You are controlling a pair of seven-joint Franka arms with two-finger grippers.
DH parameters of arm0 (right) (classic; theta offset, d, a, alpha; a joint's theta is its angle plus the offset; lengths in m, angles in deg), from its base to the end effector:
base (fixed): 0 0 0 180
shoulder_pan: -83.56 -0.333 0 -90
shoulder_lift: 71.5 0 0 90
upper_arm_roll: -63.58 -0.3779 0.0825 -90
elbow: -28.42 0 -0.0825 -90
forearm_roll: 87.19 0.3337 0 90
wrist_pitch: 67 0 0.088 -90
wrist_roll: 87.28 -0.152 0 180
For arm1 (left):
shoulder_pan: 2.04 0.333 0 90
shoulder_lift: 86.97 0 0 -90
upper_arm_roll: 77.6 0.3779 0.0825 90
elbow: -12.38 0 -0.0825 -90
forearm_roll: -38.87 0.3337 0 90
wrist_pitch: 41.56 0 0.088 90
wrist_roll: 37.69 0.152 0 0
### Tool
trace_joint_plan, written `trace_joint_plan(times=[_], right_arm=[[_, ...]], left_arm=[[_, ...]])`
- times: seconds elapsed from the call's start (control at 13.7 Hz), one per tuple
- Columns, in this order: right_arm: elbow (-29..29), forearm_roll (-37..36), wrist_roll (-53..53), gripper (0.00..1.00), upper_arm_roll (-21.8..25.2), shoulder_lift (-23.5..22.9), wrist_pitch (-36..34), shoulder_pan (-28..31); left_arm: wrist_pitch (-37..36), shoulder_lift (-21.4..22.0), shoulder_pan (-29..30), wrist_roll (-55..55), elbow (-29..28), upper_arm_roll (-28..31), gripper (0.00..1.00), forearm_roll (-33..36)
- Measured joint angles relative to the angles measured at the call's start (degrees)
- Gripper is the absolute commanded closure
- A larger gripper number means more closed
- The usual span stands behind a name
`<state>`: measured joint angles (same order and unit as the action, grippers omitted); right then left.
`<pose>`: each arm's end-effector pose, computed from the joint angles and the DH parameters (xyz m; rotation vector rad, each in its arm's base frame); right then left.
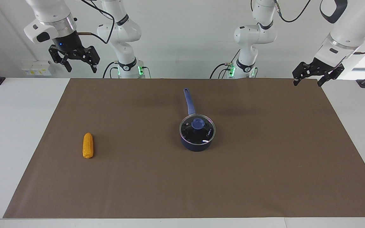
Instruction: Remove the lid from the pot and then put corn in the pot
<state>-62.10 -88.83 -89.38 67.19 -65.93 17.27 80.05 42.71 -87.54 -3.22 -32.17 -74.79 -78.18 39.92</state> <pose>0.4568 -0.0073 0.6756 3.1183 -0.0635 -0.0182 0.4949 -0.0122 0.6486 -3.1178 0.1963 0.0955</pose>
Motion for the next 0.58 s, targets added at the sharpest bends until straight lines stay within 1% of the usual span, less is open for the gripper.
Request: trace_joint_plan(times=[0.36,0.58], right_arm=[[0.0,0.0,0.0,0.0,0.0,0.0,0.0,0.0],[0.0,0.0,0.0,0.0,0.0,0.0,0.0,0.0]], left_arm=[[0.13,-0.88,-5.11,-0.78,-0.06,-0.22,0.0,0.0],[1.59,-1.93,-8.85,-4.87,-0.33,-0.33,0.0,-0.01]])
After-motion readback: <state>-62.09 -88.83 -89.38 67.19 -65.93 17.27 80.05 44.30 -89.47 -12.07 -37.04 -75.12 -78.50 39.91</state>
